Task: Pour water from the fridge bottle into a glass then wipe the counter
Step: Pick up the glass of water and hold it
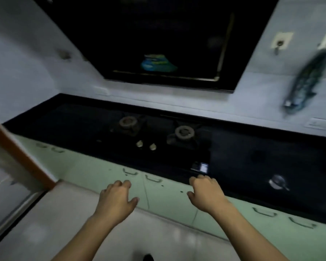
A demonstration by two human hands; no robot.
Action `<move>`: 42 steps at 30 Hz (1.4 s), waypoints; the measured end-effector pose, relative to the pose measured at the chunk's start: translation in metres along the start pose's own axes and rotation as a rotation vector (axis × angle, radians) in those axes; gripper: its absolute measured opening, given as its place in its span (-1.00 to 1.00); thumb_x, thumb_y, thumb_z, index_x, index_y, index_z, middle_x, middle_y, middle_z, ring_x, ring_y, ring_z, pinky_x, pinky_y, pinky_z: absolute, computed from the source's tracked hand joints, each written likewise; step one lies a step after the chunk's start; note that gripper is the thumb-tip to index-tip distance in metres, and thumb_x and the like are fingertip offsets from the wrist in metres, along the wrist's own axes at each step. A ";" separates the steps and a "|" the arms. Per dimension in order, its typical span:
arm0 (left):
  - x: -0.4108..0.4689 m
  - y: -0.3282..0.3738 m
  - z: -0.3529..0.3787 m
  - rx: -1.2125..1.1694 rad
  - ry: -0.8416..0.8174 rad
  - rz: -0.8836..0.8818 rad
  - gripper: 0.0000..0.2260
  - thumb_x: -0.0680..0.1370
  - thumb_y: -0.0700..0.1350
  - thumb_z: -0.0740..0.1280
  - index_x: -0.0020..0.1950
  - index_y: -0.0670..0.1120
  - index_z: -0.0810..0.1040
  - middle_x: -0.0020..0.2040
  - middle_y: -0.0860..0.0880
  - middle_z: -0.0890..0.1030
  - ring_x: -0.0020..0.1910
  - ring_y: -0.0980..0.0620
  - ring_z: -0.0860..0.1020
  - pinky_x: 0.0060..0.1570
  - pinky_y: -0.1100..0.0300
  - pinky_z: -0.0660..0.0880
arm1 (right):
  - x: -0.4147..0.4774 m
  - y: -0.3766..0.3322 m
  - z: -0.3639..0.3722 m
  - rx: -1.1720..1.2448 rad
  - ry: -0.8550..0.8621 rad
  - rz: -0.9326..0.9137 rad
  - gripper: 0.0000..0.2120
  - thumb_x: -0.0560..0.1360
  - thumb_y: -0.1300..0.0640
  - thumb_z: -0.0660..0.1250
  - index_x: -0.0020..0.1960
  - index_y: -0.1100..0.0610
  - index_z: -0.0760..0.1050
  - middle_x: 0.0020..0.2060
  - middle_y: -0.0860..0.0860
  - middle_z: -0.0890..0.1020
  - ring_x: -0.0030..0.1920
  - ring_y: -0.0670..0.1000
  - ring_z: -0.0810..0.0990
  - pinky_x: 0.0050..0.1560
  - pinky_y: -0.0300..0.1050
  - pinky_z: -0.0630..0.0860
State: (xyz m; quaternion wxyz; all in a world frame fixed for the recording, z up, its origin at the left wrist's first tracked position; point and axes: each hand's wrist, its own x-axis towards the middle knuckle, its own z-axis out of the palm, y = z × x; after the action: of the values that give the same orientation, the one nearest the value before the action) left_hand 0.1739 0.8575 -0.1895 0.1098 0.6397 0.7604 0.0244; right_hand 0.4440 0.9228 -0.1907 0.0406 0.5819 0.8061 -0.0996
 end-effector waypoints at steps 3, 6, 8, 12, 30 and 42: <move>0.049 0.028 0.015 0.007 -0.053 0.111 -0.51 0.55 0.26 0.26 0.37 0.02 0.43 0.28 -0.03 0.53 0.27 -0.06 0.49 0.20 0.07 0.42 | 0.008 0.041 0.006 0.008 -0.022 0.142 -0.71 0.58 -0.07 0.27 0.20 0.08 0.47 0.13 0.10 0.56 0.20 0.17 0.51 0.19 0.02 0.40; 0.096 0.060 0.024 -0.013 -0.128 0.250 -0.54 0.54 0.25 0.27 0.34 0.03 0.43 0.25 -0.02 0.52 0.25 -0.04 0.49 0.16 0.10 0.43 | 0.009 0.078 0.008 0.043 -0.050 0.298 -0.72 0.57 -0.07 0.26 0.19 0.07 0.47 0.12 0.08 0.56 0.19 0.17 0.52 0.16 -0.01 0.41; 0.125 0.084 0.031 -0.025 -0.170 0.347 -0.56 0.54 0.24 0.28 0.31 0.03 0.45 0.21 0.00 0.52 0.20 -0.03 0.50 0.11 0.10 0.44 | 0.006 0.101 0.010 0.060 -0.075 0.403 -0.71 0.57 -0.08 0.26 0.20 0.06 0.47 0.14 0.07 0.56 0.20 0.15 0.52 0.17 -0.01 0.42; 0.170 0.142 0.043 0.020 -0.201 0.522 -0.57 0.53 0.25 0.30 0.29 0.03 0.46 0.19 -0.01 0.53 0.20 -0.06 0.51 0.13 0.05 0.46 | -0.005 0.142 0.016 0.089 -0.094 0.590 -0.68 0.56 -0.09 0.27 0.23 0.05 0.48 0.16 0.06 0.57 0.20 0.14 0.54 0.18 -0.01 0.45; 0.209 0.428 0.164 -0.020 -0.602 0.576 -0.54 0.54 0.20 0.34 0.35 0.00 0.43 0.27 0.00 0.48 0.21 0.00 0.50 0.17 0.09 0.50 | -0.008 0.403 0.075 0.478 -0.019 0.848 -0.73 0.57 -0.02 0.28 0.21 0.06 0.40 0.10 0.06 0.53 0.07 0.14 0.59 -0.08 -0.02 0.50; 0.217 0.510 0.221 -0.844 -0.958 -0.254 -0.60 0.56 0.17 0.37 0.30 -0.02 0.49 0.30 -0.09 0.55 0.21 -0.05 0.57 0.16 0.04 0.54 | 0.037 0.457 0.131 0.862 0.001 0.894 -0.89 0.58 0.03 0.31 -0.03 0.06 0.44 -0.17 0.01 0.60 -0.17 0.02 0.61 -0.14 0.03 0.61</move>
State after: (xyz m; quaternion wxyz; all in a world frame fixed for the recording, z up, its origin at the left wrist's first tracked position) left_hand 0.6772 1.1385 -0.3436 0.6807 0.3867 0.6219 0.0202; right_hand 0.8581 1.0686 -0.3768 -0.1606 0.8274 0.3715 -0.3894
